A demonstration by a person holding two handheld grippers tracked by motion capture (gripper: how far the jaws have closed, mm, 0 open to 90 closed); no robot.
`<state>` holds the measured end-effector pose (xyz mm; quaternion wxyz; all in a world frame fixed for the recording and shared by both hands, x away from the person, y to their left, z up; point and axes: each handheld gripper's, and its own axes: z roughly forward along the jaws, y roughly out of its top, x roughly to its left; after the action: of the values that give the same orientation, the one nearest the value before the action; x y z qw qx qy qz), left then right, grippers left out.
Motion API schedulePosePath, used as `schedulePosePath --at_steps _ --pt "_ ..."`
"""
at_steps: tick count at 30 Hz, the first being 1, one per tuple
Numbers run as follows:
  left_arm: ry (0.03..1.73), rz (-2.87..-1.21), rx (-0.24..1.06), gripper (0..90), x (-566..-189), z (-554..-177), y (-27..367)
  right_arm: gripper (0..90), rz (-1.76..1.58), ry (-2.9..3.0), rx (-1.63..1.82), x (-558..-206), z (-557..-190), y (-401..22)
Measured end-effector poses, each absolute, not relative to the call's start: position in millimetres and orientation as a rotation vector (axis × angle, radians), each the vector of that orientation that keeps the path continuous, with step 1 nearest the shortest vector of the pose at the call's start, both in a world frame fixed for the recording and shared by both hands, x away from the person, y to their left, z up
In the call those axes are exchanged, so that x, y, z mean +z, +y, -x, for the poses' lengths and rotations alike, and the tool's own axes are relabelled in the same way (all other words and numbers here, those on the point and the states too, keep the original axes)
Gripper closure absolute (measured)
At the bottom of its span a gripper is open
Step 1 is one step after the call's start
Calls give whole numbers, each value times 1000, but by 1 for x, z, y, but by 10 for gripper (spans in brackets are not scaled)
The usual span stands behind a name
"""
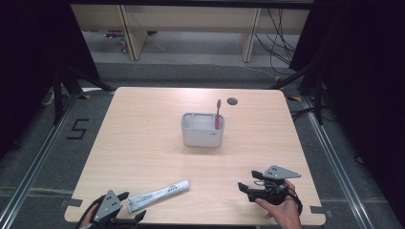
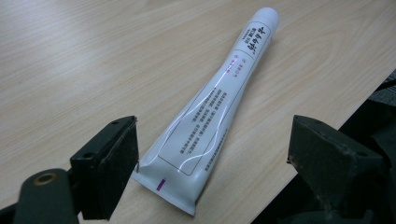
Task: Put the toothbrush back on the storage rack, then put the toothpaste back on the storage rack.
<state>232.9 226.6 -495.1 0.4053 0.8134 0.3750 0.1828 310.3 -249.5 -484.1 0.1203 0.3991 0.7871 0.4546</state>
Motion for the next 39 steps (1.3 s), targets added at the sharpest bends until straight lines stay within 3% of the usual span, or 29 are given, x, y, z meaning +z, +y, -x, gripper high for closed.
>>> schedulePosePath --at_steps 27,31,34,39 --pt "941 -2018 452 169 -497 -232 222 251 -1192 2383 1252 -492 -279 -259" --pt "909 -2037 451 276 -495 -230 223 252 -1191 2383 1249 -492 -279 -259" --pt "880 -2054 467 421 -494 -227 225 254 -1171 2395 1246 -493 -280 -256" --pt "838 -2029 493 749 -493 -222 224 257 -1188 2405 1251 -493 -278 -253"
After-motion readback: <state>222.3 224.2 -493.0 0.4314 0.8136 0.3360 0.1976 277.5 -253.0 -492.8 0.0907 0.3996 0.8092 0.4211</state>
